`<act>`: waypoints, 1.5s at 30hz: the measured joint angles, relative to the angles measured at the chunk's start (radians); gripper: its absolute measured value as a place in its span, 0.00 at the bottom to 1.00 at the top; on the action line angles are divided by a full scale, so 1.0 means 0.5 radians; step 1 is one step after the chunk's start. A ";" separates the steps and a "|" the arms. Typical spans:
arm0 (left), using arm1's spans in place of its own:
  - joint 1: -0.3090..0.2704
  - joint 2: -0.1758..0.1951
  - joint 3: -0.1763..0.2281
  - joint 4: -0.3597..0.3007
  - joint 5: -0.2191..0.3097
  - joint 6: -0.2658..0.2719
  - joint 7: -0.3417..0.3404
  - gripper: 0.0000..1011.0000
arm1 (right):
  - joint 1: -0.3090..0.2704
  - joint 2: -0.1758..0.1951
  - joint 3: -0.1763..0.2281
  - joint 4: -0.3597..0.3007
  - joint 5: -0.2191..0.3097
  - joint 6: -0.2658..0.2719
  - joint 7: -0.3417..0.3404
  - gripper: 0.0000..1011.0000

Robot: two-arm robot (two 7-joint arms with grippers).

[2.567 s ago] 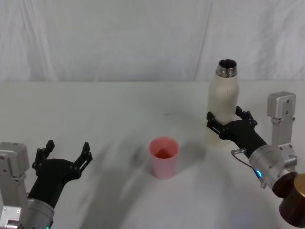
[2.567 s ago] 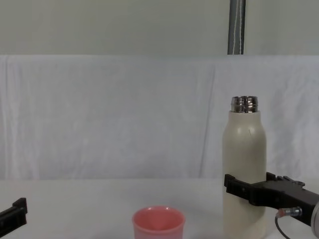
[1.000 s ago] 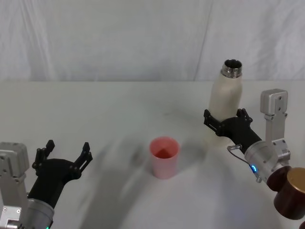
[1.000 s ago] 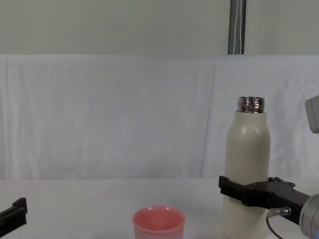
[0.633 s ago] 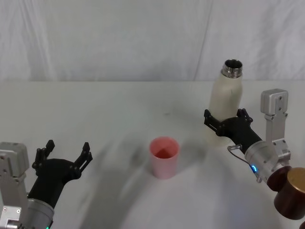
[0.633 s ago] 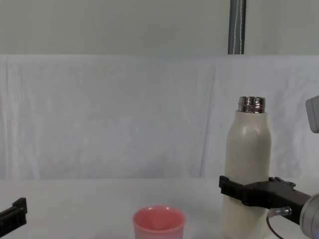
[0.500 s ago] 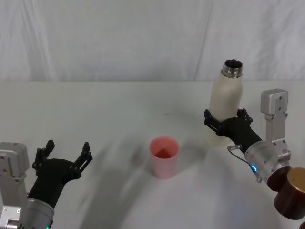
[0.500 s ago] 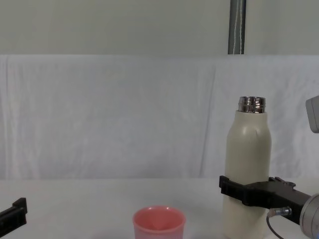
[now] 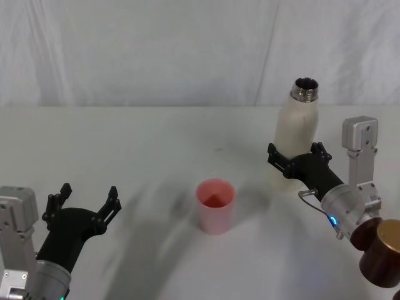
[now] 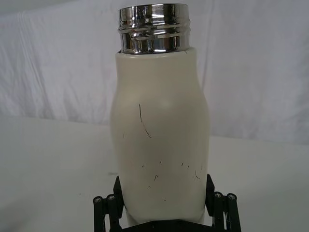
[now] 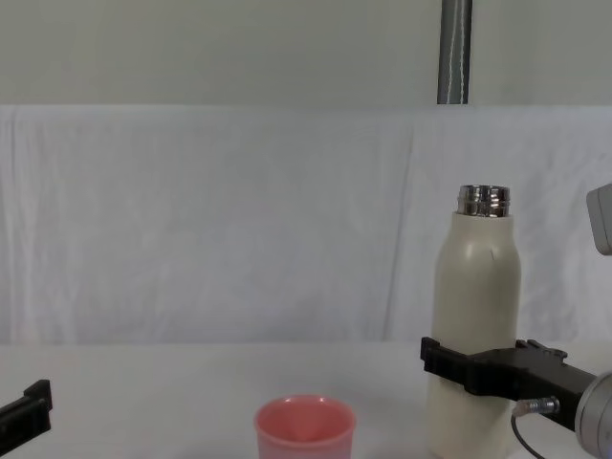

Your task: Grasp the thermos with one hand and pour water into the cup lid.

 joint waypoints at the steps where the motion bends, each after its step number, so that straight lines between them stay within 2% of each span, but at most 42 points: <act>1: 0.000 0.000 0.000 0.000 0.000 0.000 0.000 0.99 | 0.000 0.000 0.000 0.000 0.000 0.000 0.000 0.95; 13: 0.000 0.000 0.000 0.000 0.000 0.000 0.000 0.99 | -0.001 0.001 0.002 -0.006 0.001 -0.001 0.000 0.95; 24: 0.000 0.000 0.000 0.000 0.000 0.000 0.000 0.99 | -0.023 0.045 0.001 -0.127 -0.003 0.015 0.017 0.95; 31: 0.000 0.000 0.000 0.000 0.000 0.000 0.000 0.99 | -0.055 0.123 -0.024 -0.270 -0.086 0.066 0.007 0.95; 37: 0.000 0.000 0.000 0.000 0.000 0.000 0.000 0.99 | -0.108 0.210 -0.047 -0.421 -0.200 0.126 -0.012 0.95; 40: 0.000 0.000 0.000 0.000 0.000 0.000 0.000 0.99 | -0.139 0.259 -0.059 -0.500 -0.289 0.148 -0.033 0.95; 41: 0.000 0.000 0.000 0.000 0.000 0.000 0.000 0.99 | -0.139 0.259 -0.059 -0.500 -0.289 0.148 -0.033 0.95; 45: 0.000 0.000 0.000 0.000 0.000 0.000 0.000 0.99 | -0.173 0.315 -0.086 -0.590 -0.430 0.158 -0.060 0.95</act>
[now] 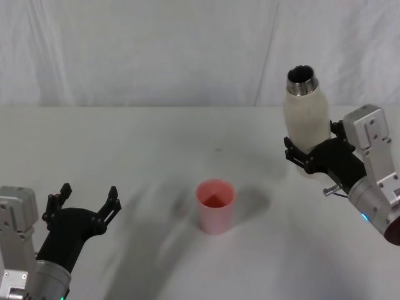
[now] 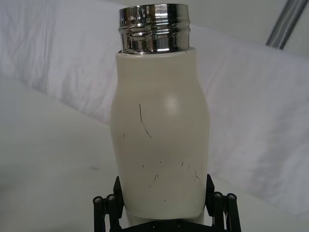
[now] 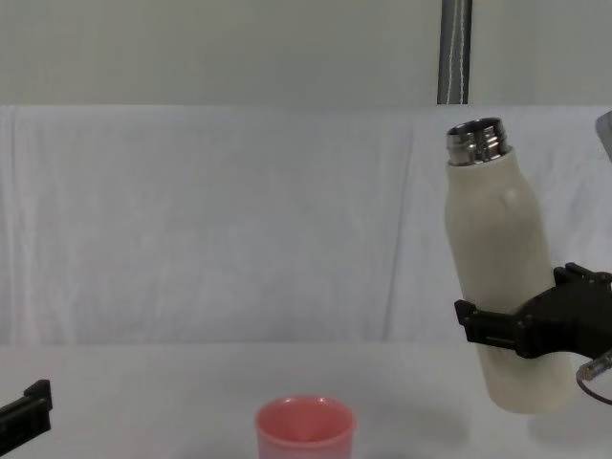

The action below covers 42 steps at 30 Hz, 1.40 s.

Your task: Grasp the thermos with one hand and pour water into the cup lid.

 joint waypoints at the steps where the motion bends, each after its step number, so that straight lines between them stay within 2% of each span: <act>1: 0.000 0.000 0.000 0.000 0.000 0.000 0.000 0.99 | -0.006 0.008 -0.005 -0.014 -0.022 0.001 -0.003 0.95; 11: 0.000 0.000 0.000 0.000 0.000 0.000 0.000 0.99 | -0.078 0.094 -0.070 -0.140 -0.325 -0.026 -0.020 0.95; 22: 0.000 0.000 0.000 0.000 0.000 0.000 0.000 0.99 | -0.125 0.146 -0.141 -0.189 -0.634 -0.060 -0.045 0.95; 30: 0.000 0.000 0.000 0.000 0.000 0.000 0.000 0.99 | -0.149 0.158 -0.167 -0.195 -0.763 -0.071 -0.052 0.95; 31: 0.000 0.000 0.000 0.000 0.000 0.000 0.000 0.99 | -0.157 0.163 -0.176 -0.195 -0.809 -0.074 -0.059 0.95; 35: 0.000 0.000 0.000 0.000 0.000 0.000 0.000 0.99 | -0.168 0.171 -0.188 -0.195 -0.881 -0.077 -0.074 0.95; 42: 0.000 0.000 0.000 0.000 0.000 0.000 0.000 0.99 | -0.185 0.174 -0.191 -0.193 -0.969 -0.080 -0.099 0.95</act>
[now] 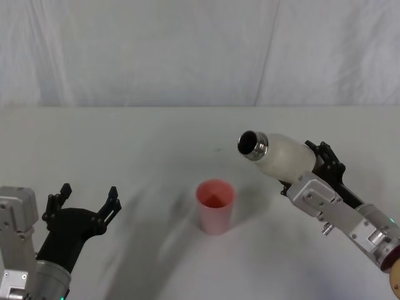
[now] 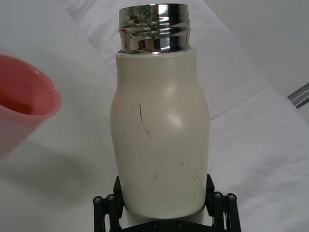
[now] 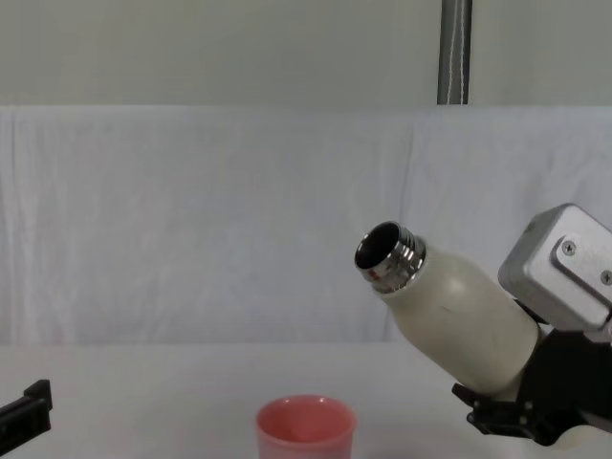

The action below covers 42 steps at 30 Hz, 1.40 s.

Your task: Grasp the thermos with one hand and pour water into the cup lid.

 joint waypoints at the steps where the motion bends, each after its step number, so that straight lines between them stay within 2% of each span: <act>1: 0.000 0.000 0.000 0.000 0.000 0.000 0.000 0.99 | 0.000 0.000 0.000 0.000 0.000 0.000 0.000 0.95; 18: 0.000 0.000 0.000 0.000 0.000 0.000 0.000 0.99 | -0.012 -0.016 -0.010 0.047 -0.159 -0.006 -0.054 0.95; 42: 0.000 0.000 0.000 0.000 0.000 0.000 0.000 0.99 | 0.031 0.038 -0.095 0.068 -0.426 0.009 -0.100 0.95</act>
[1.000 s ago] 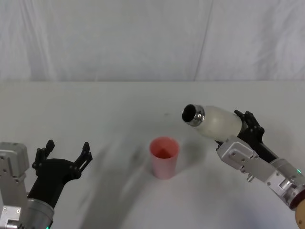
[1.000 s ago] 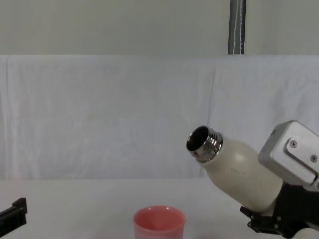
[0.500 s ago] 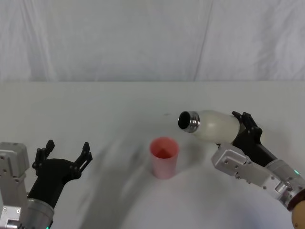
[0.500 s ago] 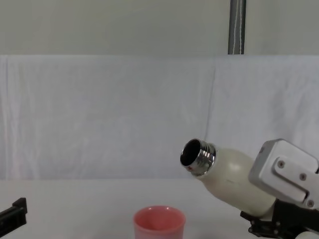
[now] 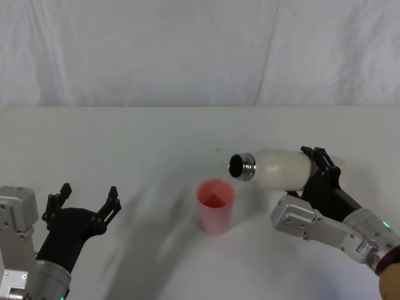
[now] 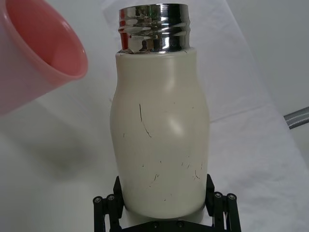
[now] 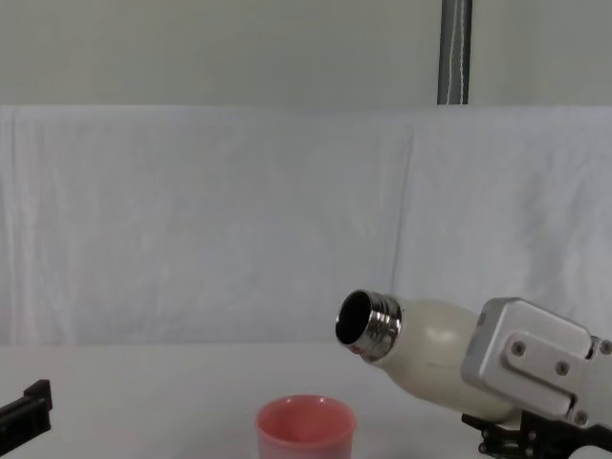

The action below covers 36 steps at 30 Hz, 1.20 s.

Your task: Grasp the thermos with one hand and pour water into the cup lid.

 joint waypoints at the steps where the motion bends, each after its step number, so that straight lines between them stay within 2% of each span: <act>1: 0.000 0.000 0.000 0.000 0.000 0.000 0.000 0.99 | 0.005 0.002 -0.007 0.005 -0.017 0.003 -0.002 0.95; 36: 0.000 0.000 0.000 0.000 0.000 0.000 0.000 0.99 | 0.148 0.058 -0.135 0.126 -0.317 -0.002 -0.130 0.95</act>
